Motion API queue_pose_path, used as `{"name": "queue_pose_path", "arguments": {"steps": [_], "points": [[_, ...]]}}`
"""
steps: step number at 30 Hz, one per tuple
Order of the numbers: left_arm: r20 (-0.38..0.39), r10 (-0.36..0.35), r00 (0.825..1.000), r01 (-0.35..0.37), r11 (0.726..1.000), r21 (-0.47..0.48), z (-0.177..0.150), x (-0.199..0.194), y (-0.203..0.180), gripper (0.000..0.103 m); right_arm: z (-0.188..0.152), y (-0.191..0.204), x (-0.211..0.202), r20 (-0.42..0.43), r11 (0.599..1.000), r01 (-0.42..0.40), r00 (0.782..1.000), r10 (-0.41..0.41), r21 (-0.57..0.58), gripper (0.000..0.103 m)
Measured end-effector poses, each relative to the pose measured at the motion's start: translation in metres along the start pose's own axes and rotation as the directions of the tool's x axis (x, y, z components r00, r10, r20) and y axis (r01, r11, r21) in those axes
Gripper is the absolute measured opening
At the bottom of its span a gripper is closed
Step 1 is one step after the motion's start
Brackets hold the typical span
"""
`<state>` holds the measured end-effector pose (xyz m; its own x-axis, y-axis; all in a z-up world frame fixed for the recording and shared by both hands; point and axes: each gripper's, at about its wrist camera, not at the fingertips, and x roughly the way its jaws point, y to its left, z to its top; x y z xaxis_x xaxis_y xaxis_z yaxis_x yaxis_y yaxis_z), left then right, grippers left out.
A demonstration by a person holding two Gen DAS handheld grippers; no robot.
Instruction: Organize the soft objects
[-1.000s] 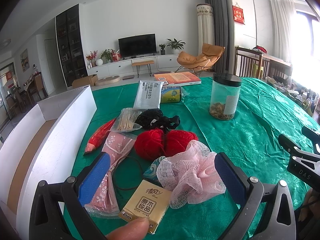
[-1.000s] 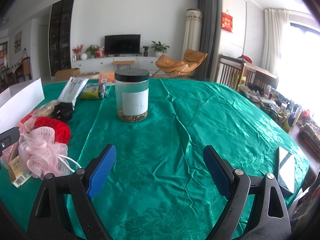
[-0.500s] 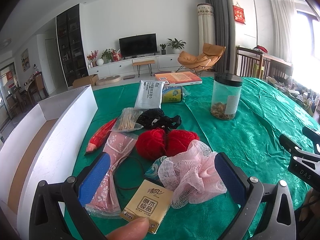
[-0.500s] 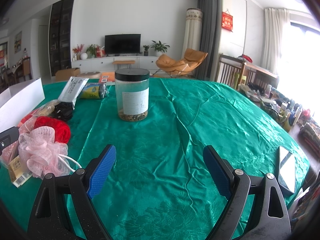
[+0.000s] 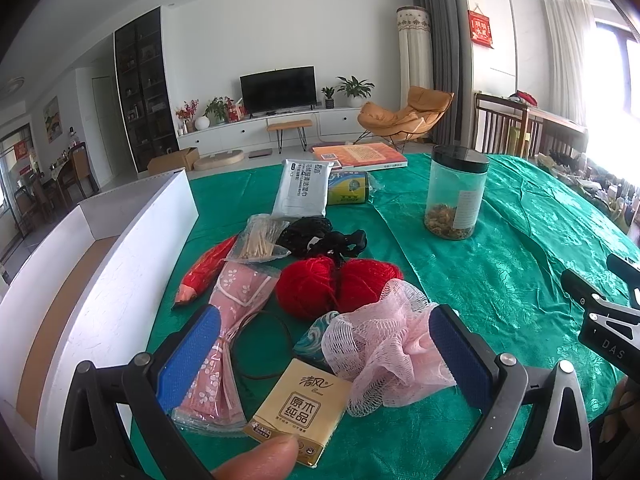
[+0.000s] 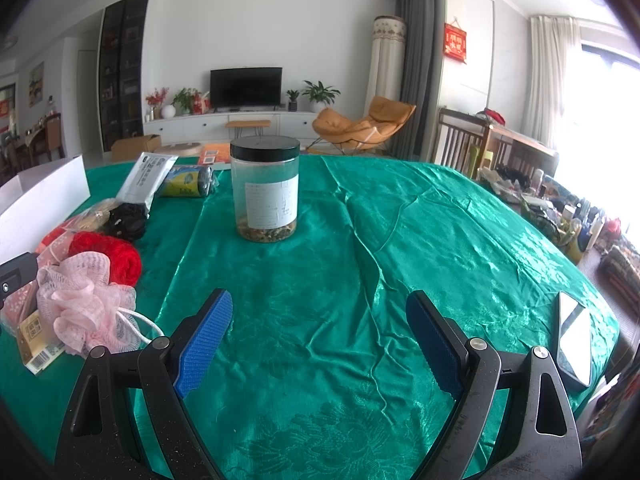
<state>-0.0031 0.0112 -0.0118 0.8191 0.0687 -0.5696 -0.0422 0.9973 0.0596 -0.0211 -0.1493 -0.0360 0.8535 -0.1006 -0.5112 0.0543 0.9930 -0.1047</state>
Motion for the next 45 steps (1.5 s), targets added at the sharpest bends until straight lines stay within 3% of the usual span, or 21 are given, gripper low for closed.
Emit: {"name": "queue_pose_path", "arguments": {"steps": [45], "points": [[-0.011, 0.056, 0.998, -0.056, 0.998, -0.028, 0.0, -0.006, 0.029, 0.103, -0.005, 0.004, 0.002, -0.027, 1.0, -0.022, 0.999, 0.021, -0.022, 0.091]]}}
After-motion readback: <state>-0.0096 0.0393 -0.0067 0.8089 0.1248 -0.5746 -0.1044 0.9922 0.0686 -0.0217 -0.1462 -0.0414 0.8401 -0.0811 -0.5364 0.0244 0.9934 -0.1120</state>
